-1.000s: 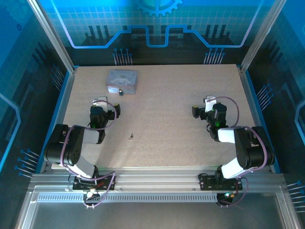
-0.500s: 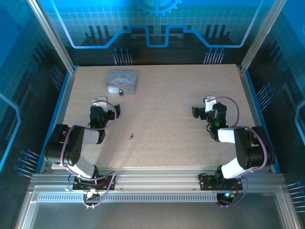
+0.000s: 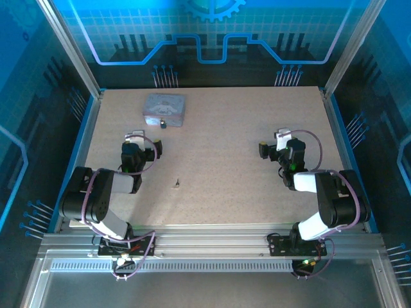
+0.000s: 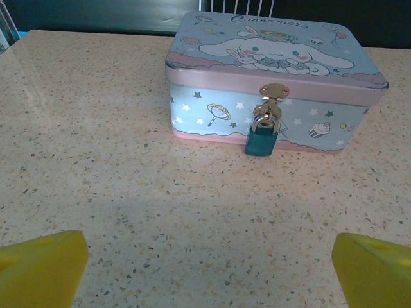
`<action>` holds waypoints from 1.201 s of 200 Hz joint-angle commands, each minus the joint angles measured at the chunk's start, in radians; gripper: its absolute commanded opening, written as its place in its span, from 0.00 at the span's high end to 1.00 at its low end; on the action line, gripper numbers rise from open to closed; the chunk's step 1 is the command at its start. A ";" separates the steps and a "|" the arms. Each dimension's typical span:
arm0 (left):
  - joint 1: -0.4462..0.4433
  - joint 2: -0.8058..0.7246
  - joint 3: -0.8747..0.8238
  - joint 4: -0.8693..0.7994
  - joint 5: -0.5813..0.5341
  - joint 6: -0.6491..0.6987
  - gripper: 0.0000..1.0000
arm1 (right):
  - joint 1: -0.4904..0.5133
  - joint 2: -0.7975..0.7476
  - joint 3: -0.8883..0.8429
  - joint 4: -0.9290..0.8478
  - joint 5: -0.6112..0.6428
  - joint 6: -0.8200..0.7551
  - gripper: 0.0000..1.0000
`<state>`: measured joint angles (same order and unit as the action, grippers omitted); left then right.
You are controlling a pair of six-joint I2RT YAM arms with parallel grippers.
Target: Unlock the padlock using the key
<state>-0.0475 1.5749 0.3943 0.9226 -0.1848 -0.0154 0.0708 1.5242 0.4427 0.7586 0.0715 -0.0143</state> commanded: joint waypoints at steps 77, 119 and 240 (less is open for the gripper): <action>0.031 -0.186 0.067 -0.303 -0.007 -0.011 0.01 | -0.033 -0.149 0.088 -0.277 0.067 0.067 0.00; 0.029 -0.354 0.309 -0.906 0.058 -0.094 0.01 | -0.031 -0.252 0.306 -0.766 0.037 0.217 0.00; -0.393 -0.530 0.409 -1.658 0.202 -0.495 0.38 | 0.458 -0.090 0.640 -1.260 0.085 0.451 0.13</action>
<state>-0.3748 1.0760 0.8764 -0.6353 0.0177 -0.3977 0.4679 1.3773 1.0290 -0.3965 0.1406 0.3641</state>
